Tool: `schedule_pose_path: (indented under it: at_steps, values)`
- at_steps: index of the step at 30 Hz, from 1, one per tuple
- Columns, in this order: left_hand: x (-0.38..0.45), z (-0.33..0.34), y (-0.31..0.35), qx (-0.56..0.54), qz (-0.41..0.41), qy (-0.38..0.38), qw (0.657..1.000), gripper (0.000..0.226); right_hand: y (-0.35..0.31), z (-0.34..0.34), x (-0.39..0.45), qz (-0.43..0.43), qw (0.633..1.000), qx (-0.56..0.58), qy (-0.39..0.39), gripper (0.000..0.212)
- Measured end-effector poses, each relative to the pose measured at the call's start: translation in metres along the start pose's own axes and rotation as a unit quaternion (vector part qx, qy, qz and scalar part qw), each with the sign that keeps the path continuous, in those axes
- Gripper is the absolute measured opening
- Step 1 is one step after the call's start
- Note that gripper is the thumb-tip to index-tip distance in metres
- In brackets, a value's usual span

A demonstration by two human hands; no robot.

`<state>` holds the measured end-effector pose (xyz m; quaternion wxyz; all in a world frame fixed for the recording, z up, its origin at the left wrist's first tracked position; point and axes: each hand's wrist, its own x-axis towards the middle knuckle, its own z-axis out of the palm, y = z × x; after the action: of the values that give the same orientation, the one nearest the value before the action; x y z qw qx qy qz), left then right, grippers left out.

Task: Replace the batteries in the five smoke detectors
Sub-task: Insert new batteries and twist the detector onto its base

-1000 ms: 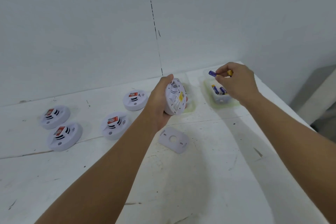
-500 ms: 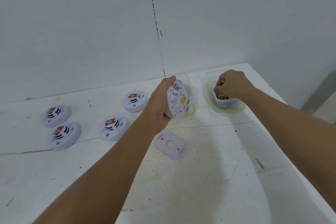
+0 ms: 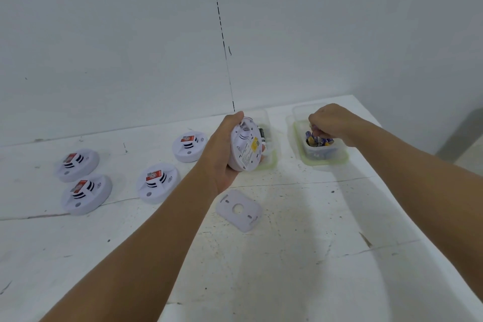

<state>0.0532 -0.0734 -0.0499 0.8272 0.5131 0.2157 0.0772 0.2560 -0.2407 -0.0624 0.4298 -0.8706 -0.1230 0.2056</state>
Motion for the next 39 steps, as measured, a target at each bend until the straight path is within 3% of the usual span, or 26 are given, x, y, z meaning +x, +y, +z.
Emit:
schedule_pose_path:
  at_steps: [3,6,13,16,21,25,29,36,39]
  values:
    - [0.0,-0.003,0.0,-0.008,0.004,-0.001,1.0,0.034,0.001,-0.002,-0.001,0.001,1.0,0.016,0.025,0.02]
    - [0.0,-0.006,-0.001,-0.014,0.01,-0.017,1.0,0.036,0.001,-0.003,-0.002,-0.009,0.998,0.03,0.05,0.038]
    - [-0.001,-0.02,-0.001,-0.061,0.004,-0.008,0.998,0.041,-0.009,0.008,-0.012,-0.109,0.987,-0.001,0.119,0.024]
    - [-0.005,-0.027,0.004,-0.07,0.012,-0.015,0.997,0.028,-0.024,0.018,-0.02,-0.171,0.978,-0.006,0.12,0.023]
    - [-0.003,-0.047,0.01,-0.083,0.015,0.013,0.996,0.026,-0.049,0.05,-0.027,-0.267,0.958,-0.073,0.077,0.017]
    - [0.001,-0.06,0.009,-0.076,0.005,0.068,0.995,0.034,-0.059,0.072,-0.021,-0.285,0.942,-0.178,-0.015,0.015]
    - [0.001,-0.068,0.01,-0.065,-0.006,0.059,0.996,0.036,-0.062,0.086,-0.015,-0.271,0.913,-0.295,-0.073,0.02]
    - [0.003,-0.081,0.012,-0.031,0.0,0.06,0.998,0.032,-0.068,0.102,-0.001,-0.246,0.885,-0.381,-0.1,0.012]
    - [0.006,-0.085,0.012,-0.021,-0.011,0.053,0.998,0.042,-0.068,0.108,0.003,-0.251,0.857,-0.444,-0.071,0.031]
